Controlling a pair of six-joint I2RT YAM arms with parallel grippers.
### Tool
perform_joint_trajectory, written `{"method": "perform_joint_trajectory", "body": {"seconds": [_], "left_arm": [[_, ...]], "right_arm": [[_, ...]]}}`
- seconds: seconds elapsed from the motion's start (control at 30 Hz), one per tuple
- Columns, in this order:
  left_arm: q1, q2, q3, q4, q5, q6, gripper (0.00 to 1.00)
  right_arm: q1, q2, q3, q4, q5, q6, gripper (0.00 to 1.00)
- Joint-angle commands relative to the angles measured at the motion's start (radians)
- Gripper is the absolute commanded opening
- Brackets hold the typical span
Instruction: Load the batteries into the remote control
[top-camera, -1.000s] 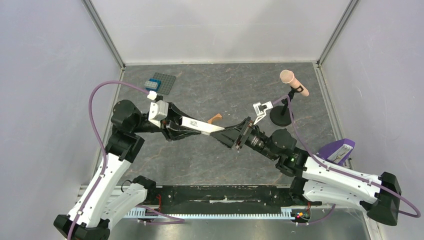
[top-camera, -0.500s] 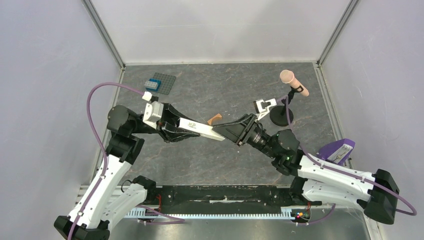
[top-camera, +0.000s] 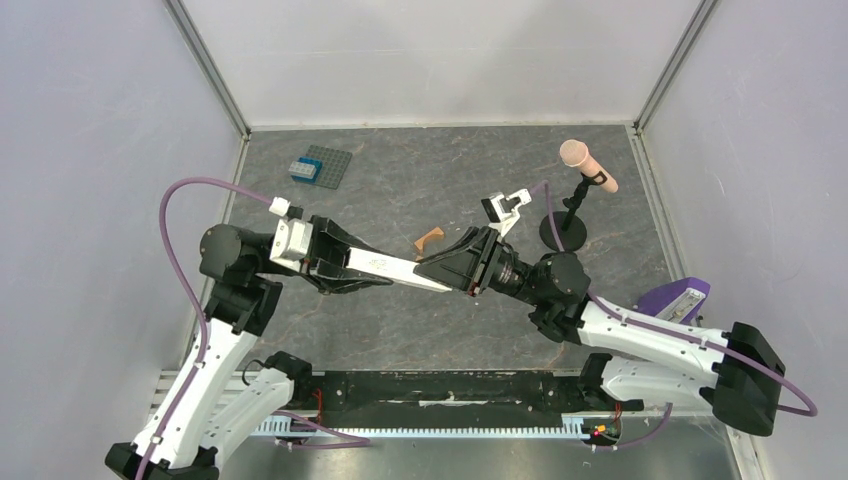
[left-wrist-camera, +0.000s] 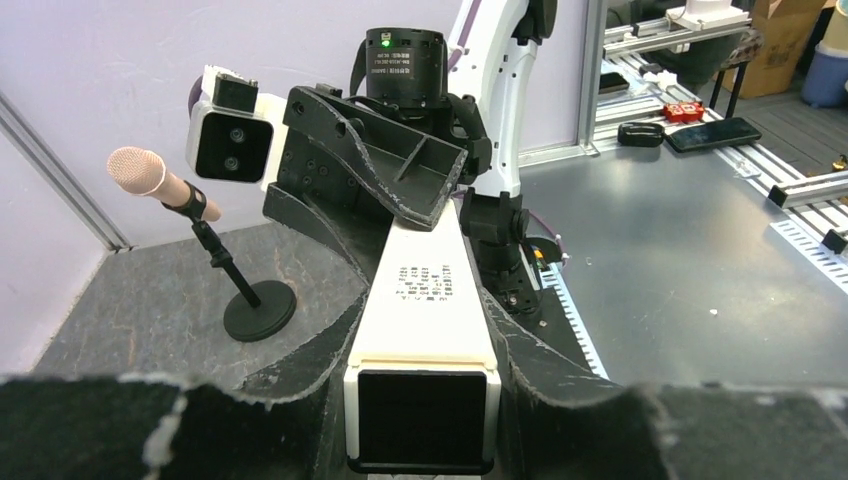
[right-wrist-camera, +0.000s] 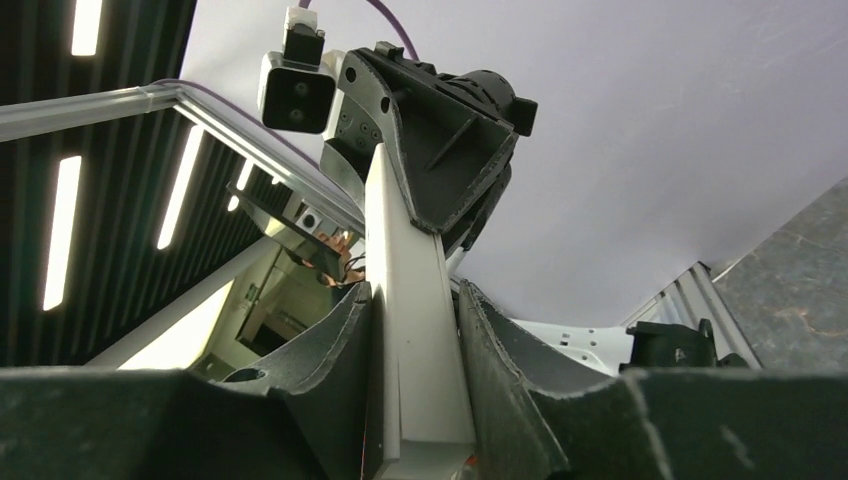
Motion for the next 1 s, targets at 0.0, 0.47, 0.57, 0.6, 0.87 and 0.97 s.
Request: {"method": "perform_joint_trajectory", "body": {"seconds": [0.0,0.47,0.57,0.6,0.87,0.97], "left_arm": [[-0.002,0.007,0.007,0.019,-0.038,-0.021,0.02],[-0.001,0.017,0.017,0.019,-0.088,-0.026,0.02],[0.0,0.018,0.008,0.019,-0.096,-0.031,0.02],[-0.001,0.016,0.005,0.018,-0.102,-0.031,0.02],[0.0,0.01,0.007,-0.048,-0.113,0.019,0.02],[0.0,0.015,0.009,-0.048,-0.112,0.021,0.02]], "right_arm": [[0.009,0.036,0.035,0.12,-0.08,0.029,0.12],[-0.017,0.031,-0.025,0.15,-0.083,0.06,0.27],[-0.024,0.027,-0.016,0.071,-0.068,0.049,0.36],[-0.025,0.024,-0.007,0.031,-0.064,0.04,0.38],[-0.046,-0.008,-0.039,-0.057,-0.032,0.02,0.49],[-0.058,-0.024,-0.06,-0.059,-0.033,0.02,0.44]]}}
